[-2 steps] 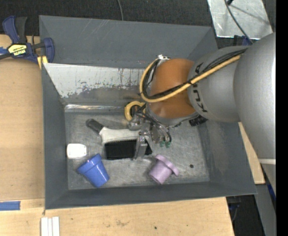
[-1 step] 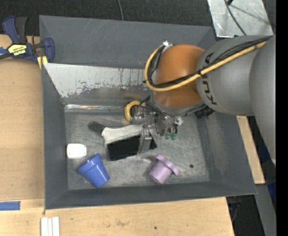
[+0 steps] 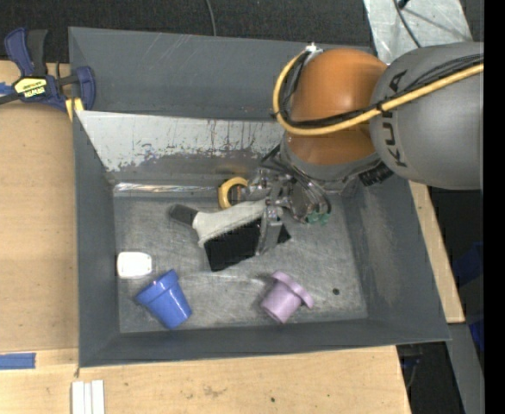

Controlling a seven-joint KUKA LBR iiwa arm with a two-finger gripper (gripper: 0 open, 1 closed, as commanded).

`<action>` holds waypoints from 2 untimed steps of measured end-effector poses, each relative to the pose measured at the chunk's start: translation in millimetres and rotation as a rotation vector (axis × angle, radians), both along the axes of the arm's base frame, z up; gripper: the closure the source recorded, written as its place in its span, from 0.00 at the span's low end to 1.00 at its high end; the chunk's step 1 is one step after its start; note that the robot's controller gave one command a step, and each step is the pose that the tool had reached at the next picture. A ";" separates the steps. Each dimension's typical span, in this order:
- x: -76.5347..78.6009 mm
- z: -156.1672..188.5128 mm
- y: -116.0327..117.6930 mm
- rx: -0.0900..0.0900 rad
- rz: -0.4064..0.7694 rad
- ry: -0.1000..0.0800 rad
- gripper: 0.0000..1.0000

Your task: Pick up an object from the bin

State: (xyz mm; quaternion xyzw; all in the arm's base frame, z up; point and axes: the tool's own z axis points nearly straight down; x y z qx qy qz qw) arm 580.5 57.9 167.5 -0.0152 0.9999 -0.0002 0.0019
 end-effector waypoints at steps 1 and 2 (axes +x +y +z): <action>-8.3 17.8 3.8 0.000 -0.030 0.002 1.00; -4.9 68.3 5.0 -0.001 -0.018 0.008 1.00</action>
Offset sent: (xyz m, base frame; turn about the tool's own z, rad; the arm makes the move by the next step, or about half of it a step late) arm -0.0014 0.0060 0.0918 0.0073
